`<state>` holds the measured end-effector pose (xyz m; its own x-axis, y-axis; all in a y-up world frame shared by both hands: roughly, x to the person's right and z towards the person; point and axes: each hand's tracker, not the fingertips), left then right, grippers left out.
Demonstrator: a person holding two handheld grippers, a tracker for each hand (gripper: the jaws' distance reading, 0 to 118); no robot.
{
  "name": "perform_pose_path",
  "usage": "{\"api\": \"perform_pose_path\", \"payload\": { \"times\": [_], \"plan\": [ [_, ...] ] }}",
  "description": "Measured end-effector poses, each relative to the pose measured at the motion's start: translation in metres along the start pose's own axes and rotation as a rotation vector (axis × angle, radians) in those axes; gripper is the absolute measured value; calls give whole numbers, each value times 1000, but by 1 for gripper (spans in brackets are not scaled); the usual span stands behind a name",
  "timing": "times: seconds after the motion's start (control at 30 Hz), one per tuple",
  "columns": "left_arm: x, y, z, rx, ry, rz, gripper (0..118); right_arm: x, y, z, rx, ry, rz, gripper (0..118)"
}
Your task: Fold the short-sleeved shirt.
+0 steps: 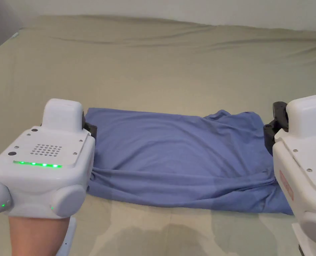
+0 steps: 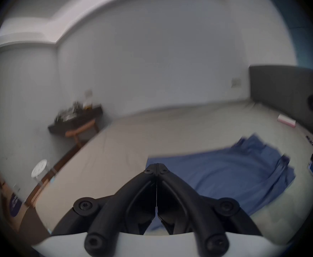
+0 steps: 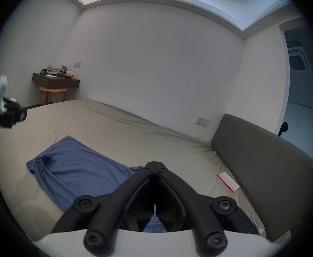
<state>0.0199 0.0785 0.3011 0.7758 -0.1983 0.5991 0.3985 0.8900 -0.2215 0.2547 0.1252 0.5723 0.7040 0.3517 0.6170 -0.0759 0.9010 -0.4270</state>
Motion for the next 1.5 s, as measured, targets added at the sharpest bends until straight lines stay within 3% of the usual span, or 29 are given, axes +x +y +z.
{"api": "perform_pose_path", "payload": {
  "times": [0.13, 0.17, 0.2, 0.23, 0.27, 0.3, 0.33, 0.63, 0.7, 0.77, 0.8, 0.83, 0.87, 0.93, 0.97, 1.03, 1.17, 1.27, 1.3, 1.33, 1.4, 1.43, 1.47, 1.5],
  "plan": [
    [-30, -72, -60, -283, -32, 142, 0, 10, -18, -2, -56, -14, -9, 2],
    [-36, -92, -76, -359, -29, 157, 6, 14, -24, -4, -83, -16, -6, 2],
    [-40, -105, -86, -406, -32, 155, 19, 14, -28, -5, -101, -19, -3, 2],
    [-44, -120, -99, -456, -38, 158, 59, 18, -35, -7, -126, -25, 3, 2],
    [-44, -129, -107, -510, -45, 158, 88, 21, -41, -8, -141, -29, 6, 2],
    [-46, -138, -114, -535, -57, 172, 106, 24, -46, -9, -158, -36, 8, 2],
    [-47, -146, -122, -532, -62, 198, 111, 25, -51, -10, -178, -42, 9, 2],
    [-42, -155, -150, -573, -40, 248, 108, 42, -88, -29, -366, -59, 57, 2],
    [-36, -148, -142, -539, -64, 204, 85, 46, -100, -43, -439, -55, 46, 2],
    [-29, -140, -136, -519, -56, 120, 27, 51, -116, -59, -537, -15, 8, 3],
    [-26, -134, -127, -513, -68, 131, 9, 56, -128, -73, -596, 10, -46, 7],
    [-25, -133, -123, -515, -52, 134, 9, 61, -137, -82, -631, 35, -106, 22],
    [-25, -132, -118, -503, -45, 138, 9, 64, -149, -92, -674, 49, -169, 44],
    [-33, -136, -114, -495, -30, 175, 9, 70, -172, -114, -779, 82, -230, 109],
    [-35, -138, -111, -504, -23, 204, 9, 72, -182, -124, -815, 76, -253, 113],
    [-34, -144, -107, -516, -17, 250, 9, 73, -198, -140, -849, 69, -258, 113],
    [-30, -158, -113, -536, -10, 251, 9, 63, -213, -161, -910, 54, -189, 113],
    [-32, -155, -121, -536, -11, 220, 9, 54, -215, -162, -924, 84, -205, 108],
    [-33, -153, -121, -539, -17, 221, 9, 54, -212, -159, -918, 86, -212, 96],
    [-36, -151, -120, -539, -26, 226, 9, 55, -209, -157, -915, 121, -245, 58],
    [-40, -146, -115, -521, -35, 241, 9, 57, -199, -150, -877, 234, -389, 12],
    [-41, -143, -113, -512, -39, 249, 9, 51, -197, -148, -886, 131, -275, 9],
    [-42, -140, -111, -507, -46, 257, 9, 47, -195, -147, -875, 219, -247, 9],
    [-43, -135, -108, -499, -47, 258, 9, 42, -193, -145, -885, 175, -196, 9]
  ]
}}
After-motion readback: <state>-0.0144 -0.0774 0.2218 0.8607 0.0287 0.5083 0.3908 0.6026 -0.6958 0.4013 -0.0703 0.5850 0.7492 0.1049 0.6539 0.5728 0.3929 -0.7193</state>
